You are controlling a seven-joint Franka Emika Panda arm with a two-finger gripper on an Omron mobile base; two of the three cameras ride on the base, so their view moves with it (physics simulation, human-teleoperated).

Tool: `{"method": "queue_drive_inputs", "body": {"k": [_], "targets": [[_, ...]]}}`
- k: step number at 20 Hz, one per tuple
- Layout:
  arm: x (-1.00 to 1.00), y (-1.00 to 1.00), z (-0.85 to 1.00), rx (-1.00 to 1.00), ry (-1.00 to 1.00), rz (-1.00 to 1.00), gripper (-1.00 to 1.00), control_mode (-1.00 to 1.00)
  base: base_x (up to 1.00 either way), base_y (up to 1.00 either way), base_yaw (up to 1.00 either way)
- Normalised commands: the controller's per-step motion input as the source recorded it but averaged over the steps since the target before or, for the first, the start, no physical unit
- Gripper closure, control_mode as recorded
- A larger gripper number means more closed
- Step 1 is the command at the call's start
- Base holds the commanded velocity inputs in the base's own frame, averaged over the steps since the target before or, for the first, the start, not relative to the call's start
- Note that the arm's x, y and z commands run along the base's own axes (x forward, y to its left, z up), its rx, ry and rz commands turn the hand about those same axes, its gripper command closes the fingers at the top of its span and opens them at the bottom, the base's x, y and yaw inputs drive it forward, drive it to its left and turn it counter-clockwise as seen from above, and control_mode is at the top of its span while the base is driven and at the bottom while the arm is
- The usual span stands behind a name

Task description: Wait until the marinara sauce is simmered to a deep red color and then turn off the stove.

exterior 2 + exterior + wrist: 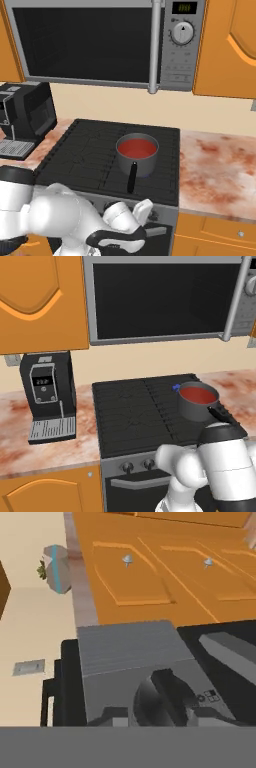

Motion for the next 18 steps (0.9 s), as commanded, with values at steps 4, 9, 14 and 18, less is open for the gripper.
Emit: {"method": "queue_drive_inputs", "body": {"k": [4,9,14,18], "targets": [[0.04,-0.85,0.66,0.17,-0.15,-0.55,1.0,-1.0,0.0,0.0,0.0],[0.18,-0.66,0.59,0.15,-0.14,-0.62,1.0,-1.0,0.0,0.0,0.0],[0.42,-0.45,0.48,0.13,-0.16,-0.67,1.0,-1.0,0.0,0.0,0.0],[0.48,-0.28,0.47,0.1,-0.1,-0.75,1.0,-1.0,0.0,0.0,0.0]]}}
